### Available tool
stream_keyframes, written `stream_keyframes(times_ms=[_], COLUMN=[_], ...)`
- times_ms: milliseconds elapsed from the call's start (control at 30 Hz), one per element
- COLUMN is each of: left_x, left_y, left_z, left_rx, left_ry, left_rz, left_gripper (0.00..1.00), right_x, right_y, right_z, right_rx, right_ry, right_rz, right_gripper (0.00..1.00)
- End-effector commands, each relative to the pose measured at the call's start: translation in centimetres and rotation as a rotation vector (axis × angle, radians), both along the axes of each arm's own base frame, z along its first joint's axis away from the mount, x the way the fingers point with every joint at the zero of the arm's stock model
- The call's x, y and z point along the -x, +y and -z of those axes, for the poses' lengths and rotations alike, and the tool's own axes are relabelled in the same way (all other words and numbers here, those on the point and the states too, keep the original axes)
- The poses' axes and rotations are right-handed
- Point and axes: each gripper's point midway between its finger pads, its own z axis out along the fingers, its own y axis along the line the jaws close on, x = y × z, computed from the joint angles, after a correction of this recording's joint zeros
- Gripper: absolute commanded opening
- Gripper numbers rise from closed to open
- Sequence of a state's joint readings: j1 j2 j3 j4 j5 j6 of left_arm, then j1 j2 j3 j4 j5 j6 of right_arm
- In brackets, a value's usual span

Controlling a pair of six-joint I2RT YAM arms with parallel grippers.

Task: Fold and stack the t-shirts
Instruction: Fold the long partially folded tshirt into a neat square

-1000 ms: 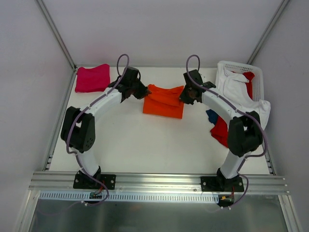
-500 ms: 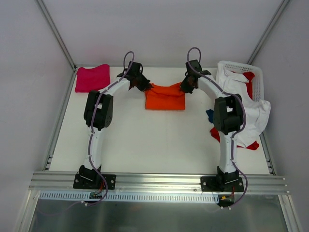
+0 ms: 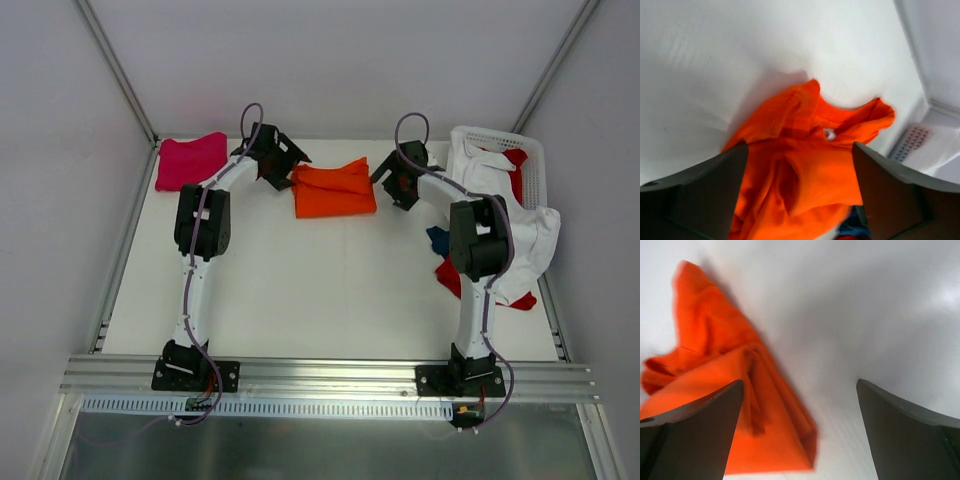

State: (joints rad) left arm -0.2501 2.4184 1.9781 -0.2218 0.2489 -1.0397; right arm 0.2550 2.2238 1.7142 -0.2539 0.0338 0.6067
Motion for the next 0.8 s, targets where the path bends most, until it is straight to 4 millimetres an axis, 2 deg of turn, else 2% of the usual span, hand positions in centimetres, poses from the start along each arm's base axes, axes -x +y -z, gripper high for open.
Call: stream_keyframes(times_ms=[0,33,67,100,167,200,233,300,333,400,433,467,500,533,567,600,633,700,733,767], left_x=[-2.0,-2.3,-2.8,-3.1,-3.9,-4.2,-4.3,-4.3,-4.0,-2.9,-2.3,-1.1,-0.4,1.0,1.6,3.2,3.9,6.0,6.8,7.4], left_y=[1.2,1.3,1.3,1.5,1.7,2.1,2.3,2.8,3.1,3.9,4.0,4.4,4.5,4.6,4.8,4.7,4.8,5.2,5.4,5.7], left_z=[-1.6,-1.8,-2.5,-2.9,-4.3,-4.7,-5.7,-6.7,-8.5,-7.9,-9.8,-8.3,-8.1,-8.0,-7.9,-7.6,-7.4,-7.1,-6.9,-8.1], left_rx=[-0.023,-0.022,-0.021,-0.027,-0.027,-0.029,-0.025,-0.038,-0.037,-0.063,-0.059,-0.065,-0.063,-0.056,-0.055,-0.056,-0.055,-0.065,-0.068,-0.069], left_ry=[-0.073,-0.085,-0.112,-0.131,-0.171,-0.184,-0.202,-0.222,-0.245,-0.219,-0.243,-0.198,-0.188,-0.169,-0.163,-0.15,-0.141,-0.125,-0.118,-0.14], left_rz=[-0.02,-0.01,-0.01,-0.002,-0.002,-0.007,-0.009,-0.012,-0.02,-0.037,-0.048,-0.059,-0.064,-0.07,-0.074,-0.07,-0.075,-0.081,-0.082,-0.089], left_gripper=[0.91,0.99,0.99,0.99,0.99,0.99,0.99,0.99,0.99,0.99,0.99,0.99,0.99,0.99,0.99,0.99,0.99,0.98,0.98,0.98], right_x=[1.0,2.7,3.3,5.0,6.1,7.1,8.1,9.0,9.4,8.7,8.2,6.7,6.1,5.1,4.7,4.4,3.8,3.4,3.2,3.1], right_y=[-3.3,-4.2,-5.6,-6.7,-8.6,-9.3,-9.7,-10.4,-10.2,-8.3,-7.3,-4.5,-2.8,-0.1,0.8,2.4,3.3,4.8,5.1,5.3], right_z=[-5.6,-4.4,-5.0,-6.5,-8.8,-12.0,-12.3,-14.8,-16.9,-18.6,-16.9,-20.0,-19.8,-18.7,-17.8,-17.2,-15.4,-14.1,-12.5,-12.2], right_rx=[0.052,0.073,0.109,0.124,0.179,0.179,0.196,0.242,0.235,0.194,0.216,0.137,0.113,0.065,0.049,0.008,-0.007,-0.059,-0.066,-0.077], right_ry=[-0.179,-0.177,-0.202,-0.23,-0.31,-0.382,-0.402,-0.465,-0.512,-0.549,-0.485,-0.516,-0.475,-0.39,-0.357,-0.345,-0.314,-0.293,-0.258,-0.242], right_rz=[0.142,0.163,0.219,0.249,0.33,0.355,0.362,0.366,0.354,0.255,0.17,0.06,-0.017,-0.124,-0.154,-0.186,-0.203,-0.229,-0.231,-0.232], right_gripper=[0.99,1.0,1.0,1.0,0.99,0.99,0.99,0.99,0.99,1.0,0.99,0.98,0.82,0.69,0.17,0.0,0.01,0.01,0.0,0.01])
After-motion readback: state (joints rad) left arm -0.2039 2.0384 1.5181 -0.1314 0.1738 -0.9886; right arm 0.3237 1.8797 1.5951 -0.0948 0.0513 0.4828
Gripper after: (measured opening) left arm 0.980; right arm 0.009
